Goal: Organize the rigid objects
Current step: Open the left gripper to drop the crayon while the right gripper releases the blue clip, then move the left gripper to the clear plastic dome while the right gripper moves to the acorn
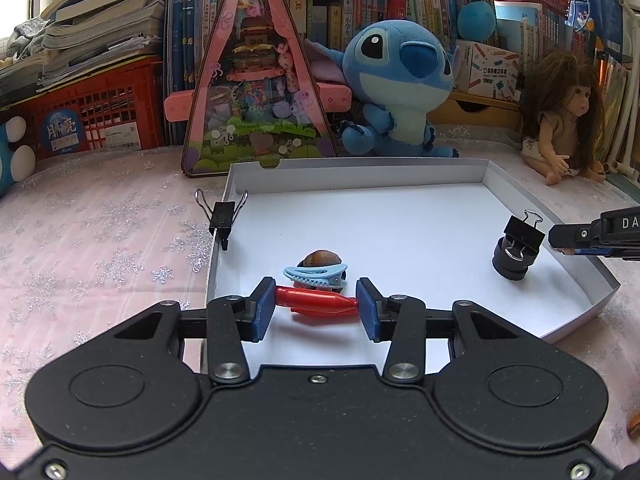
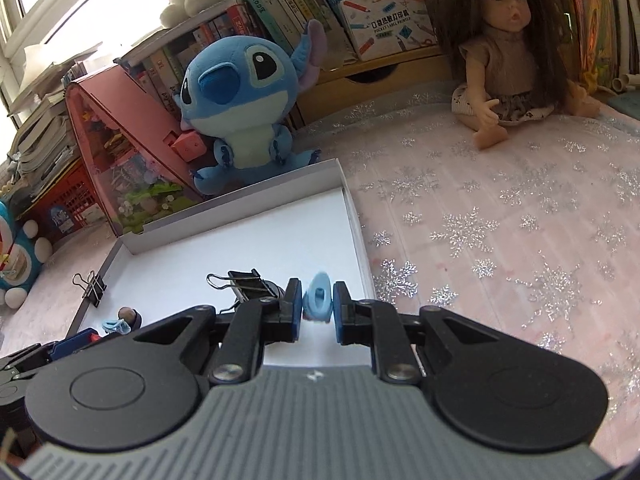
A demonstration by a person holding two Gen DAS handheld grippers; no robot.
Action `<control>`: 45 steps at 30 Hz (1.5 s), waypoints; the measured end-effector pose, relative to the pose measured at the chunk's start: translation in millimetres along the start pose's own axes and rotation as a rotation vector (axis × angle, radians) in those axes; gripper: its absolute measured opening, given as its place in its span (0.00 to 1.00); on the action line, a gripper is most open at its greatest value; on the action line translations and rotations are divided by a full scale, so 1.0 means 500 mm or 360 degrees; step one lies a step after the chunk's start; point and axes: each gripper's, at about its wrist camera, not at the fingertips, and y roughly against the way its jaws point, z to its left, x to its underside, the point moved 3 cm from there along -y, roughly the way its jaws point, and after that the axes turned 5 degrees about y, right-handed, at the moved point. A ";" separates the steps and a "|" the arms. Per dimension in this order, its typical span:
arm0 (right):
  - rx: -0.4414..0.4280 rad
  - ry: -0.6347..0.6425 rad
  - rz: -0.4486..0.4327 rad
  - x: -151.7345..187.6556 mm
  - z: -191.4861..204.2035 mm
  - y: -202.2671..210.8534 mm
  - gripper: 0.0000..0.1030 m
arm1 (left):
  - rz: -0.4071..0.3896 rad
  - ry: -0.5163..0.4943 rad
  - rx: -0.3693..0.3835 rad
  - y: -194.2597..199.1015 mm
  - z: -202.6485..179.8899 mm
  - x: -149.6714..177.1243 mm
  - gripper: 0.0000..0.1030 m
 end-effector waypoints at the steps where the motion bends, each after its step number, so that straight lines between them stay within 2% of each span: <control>1: 0.0004 0.0000 0.0000 0.000 0.000 -0.002 0.20 | 0.0000 0.0000 0.0000 -0.001 -0.001 0.000 0.40; 13: 0.0003 0.0003 -0.0003 0.000 0.002 -0.002 0.20 | 0.0005 -0.0002 -0.0001 -0.004 -0.006 0.004 0.41; 16: 0.0002 0.0016 -0.0021 0.001 0.004 0.004 0.22 | 0.0011 0.0001 0.0006 -0.001 -0.005 0.004 0.46; 21: -0.0007 0.0037 -0.0051 0.005 0.009 0.020 0.24 | -0.0006 -0.0011 0.0012 0.017 -0.003 0.004 0.60; 22: -0.0003 0.0048 -0.0058 0.007 0.010 0.024 0.27 | -0.0012 -0.0016 0.0019 0.025 -0.003 0.005 0.61; 24: 0.0001 0.0063 -0.0072 0.011 0.012 0.031 0.44 | -0.0021 -0.0034 0.0036 0.039 -0.004 0.009 0.64; 29: -0.0025 0.0086 -0.0100 0.021 0.017 0.049 0.58 | -0.0044 -0.0047 0.0069 0.075 -0.004 0.019 0.70; 38: -0.0063 0.0185 -0.0135 0.044 0.032 0.080 0.73 | -0.0082 -0.0042 0.0117 0.138 0.002 0.041 0.73; 45: -0.0050 0.0370 -0.0179 0.078 0.054 0.108 0.79 | -0.0114 -0.0052 0.0101 0.179 0.026 0.065 0.74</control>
